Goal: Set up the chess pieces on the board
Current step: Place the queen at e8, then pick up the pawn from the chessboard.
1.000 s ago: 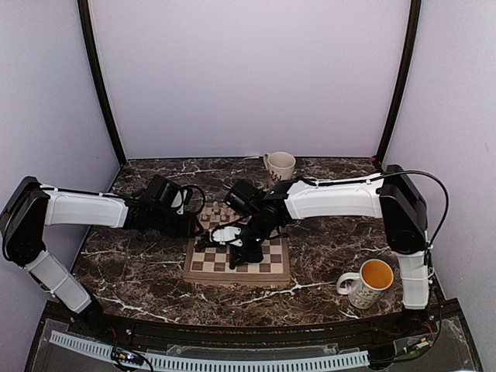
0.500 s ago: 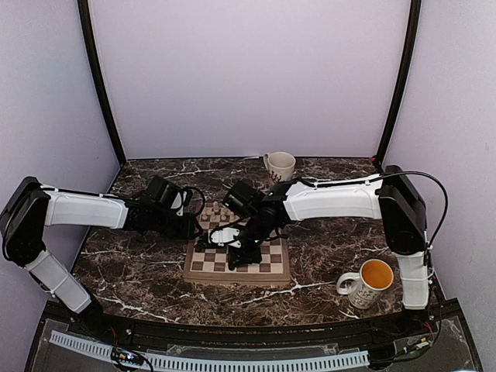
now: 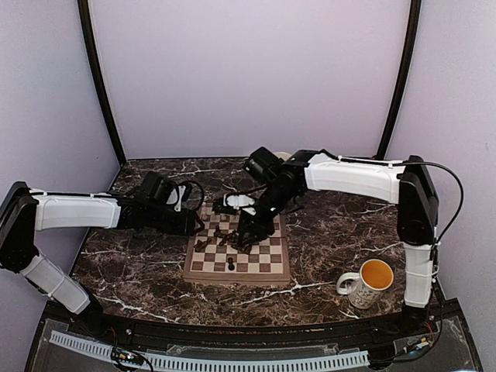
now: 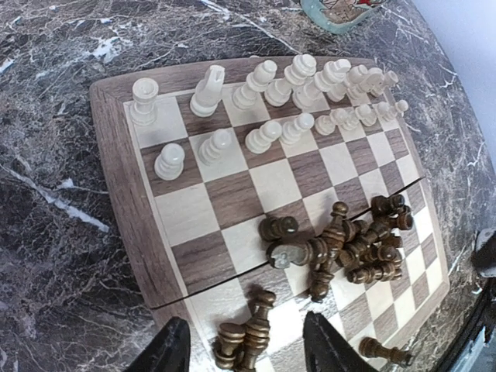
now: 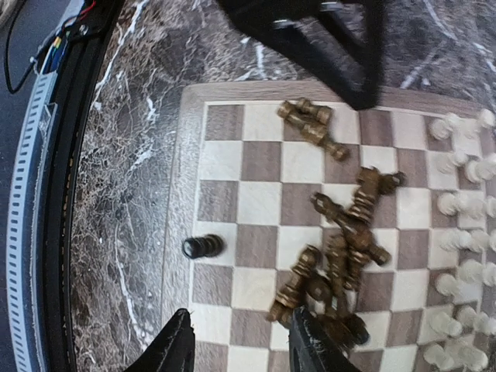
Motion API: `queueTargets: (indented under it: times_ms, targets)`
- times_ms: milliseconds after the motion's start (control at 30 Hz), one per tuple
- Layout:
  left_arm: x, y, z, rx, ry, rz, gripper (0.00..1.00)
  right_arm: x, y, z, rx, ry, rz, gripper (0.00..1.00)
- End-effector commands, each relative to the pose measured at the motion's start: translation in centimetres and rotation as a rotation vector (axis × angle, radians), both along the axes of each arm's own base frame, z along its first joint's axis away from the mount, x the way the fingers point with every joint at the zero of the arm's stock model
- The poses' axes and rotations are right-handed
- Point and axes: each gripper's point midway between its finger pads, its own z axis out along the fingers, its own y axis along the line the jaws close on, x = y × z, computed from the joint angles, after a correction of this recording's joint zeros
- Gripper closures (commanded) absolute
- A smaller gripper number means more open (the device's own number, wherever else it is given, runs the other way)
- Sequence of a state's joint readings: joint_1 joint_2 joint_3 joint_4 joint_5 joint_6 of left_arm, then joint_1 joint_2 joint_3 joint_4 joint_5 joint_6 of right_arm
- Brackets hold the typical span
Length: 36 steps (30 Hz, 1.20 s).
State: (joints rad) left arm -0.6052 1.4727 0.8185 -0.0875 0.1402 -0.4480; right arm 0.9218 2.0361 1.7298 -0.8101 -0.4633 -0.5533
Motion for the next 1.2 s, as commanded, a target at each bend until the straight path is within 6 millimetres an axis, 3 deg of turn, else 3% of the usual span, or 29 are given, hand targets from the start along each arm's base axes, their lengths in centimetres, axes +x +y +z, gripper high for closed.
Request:
queueTargets:
  times_ms: [0,133,267,400,567,700,867,1033,1167]
  targets:
    - [-0.2,-1.4,3.0,-0.028,-0.069,-0.111,0.44,2.7,-3.4,5.4,0.112,0.043,-0.085,0.58]
    - [0.4,-2.4,4.4,-0.042,-0.109,-0.171,0.42,7.3,-7.0,5.8,0.145,0.041,-0.28,0.6]
    - [0.7,-3.9,5.3,-0.06,-0.134,-0.25,0.45,9.8,-10.0,5.9,0.18,0.048,-0.418,0.63]
    - [1.2,-4.8,5.5,-0.052,-0.147,-0.307,0.51,10.0,-11.7,4.7,0.159,0.024,-0.478,0.64]
    - [0.3,-7.4,5.9,-0.081,-0.167,-0.413,0.53,9.4,-12.3,1.2,0.06,0.003,-0.471,0.65]
    - [0.1,-8.4,5.9,-0.062,-0.156,-0.426,0.49,8.4,-11.0,-0.9,-0.012,-0.023,-0.427,0.65]
    - [-0.6,-8.2,5.1,-0.07,-0.115,-0.385,0.46,7.5,-7.9,-2.2,-0.048,-0.039,-0.359,0.66]
    - [-1.4,-6.8,4.6,-0.088,-0.137,-0.315,0.48,6.9,-4.7,-3.1,-0.061,-0.038,-0.313,0.68]
    - [-1.0,-5.0,3.7,-0.018,-0.129,-0.231,0.51,6.9,-3.0,-3.7,-0.081,-0.055,-0.303,0.7]
